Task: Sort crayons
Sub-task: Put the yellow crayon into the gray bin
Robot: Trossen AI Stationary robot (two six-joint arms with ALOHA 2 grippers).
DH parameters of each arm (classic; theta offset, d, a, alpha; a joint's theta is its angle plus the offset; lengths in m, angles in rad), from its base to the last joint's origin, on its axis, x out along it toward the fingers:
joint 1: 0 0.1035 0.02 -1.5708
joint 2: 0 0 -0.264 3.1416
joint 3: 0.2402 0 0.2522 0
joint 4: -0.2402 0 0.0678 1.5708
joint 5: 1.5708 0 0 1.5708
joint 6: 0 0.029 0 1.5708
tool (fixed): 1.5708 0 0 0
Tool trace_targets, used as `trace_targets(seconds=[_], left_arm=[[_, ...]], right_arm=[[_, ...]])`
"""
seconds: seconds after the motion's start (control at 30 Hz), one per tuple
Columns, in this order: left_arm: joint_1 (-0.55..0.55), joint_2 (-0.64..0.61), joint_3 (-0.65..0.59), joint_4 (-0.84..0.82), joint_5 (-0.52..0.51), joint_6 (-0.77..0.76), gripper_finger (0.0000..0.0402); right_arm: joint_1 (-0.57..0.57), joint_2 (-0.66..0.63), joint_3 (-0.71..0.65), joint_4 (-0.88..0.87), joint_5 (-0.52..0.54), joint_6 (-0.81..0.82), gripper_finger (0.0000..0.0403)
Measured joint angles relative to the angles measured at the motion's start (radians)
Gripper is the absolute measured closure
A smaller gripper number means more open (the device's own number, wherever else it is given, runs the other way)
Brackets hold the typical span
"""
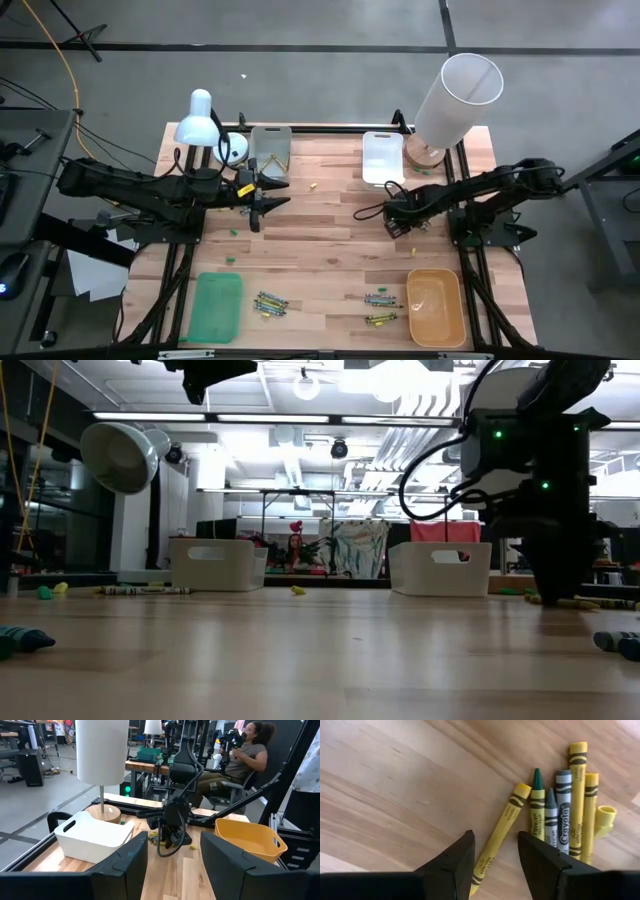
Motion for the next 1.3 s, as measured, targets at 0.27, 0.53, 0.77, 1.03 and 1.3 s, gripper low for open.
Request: trace_targets(seconds=[0.27, 0.53, 0.77, 1.03, 1.3], left_arm=[[0.0, 0.0, 0.0, 0.0, 0.0, 0.0, 0.0232], [0.0, -0.004, 0.0, 0.0, 0.0, -0.004, 0.0232], [0.003, -0.082, 0.02, 0.0, 0.0, -0.144, 0.0232], [0.003, -0.135, 0.02, -0.011, 0.0, -0.156, 0.0232], [-0.002, 0.048, 0.021, 0.154, 0.095, -0.14, 0.0232]], right_arm=[[0.011, 0.0, 0.0, 0.008, -0.02, 0.061, 0.0266], [0.076, 0.0, 0.001, 0.022, -0.021, 0.085, 0.0389], [0.182, -0.033, 0.103, 0.221, 0.013, 0.018, 0.0399], [0.204, -0.02, 0.259, 0.797, 0.165, -0.274, 0.0401], [0.204, 0.014, 0.445, 0.856, 0.209, -0.552, 0.0401]])
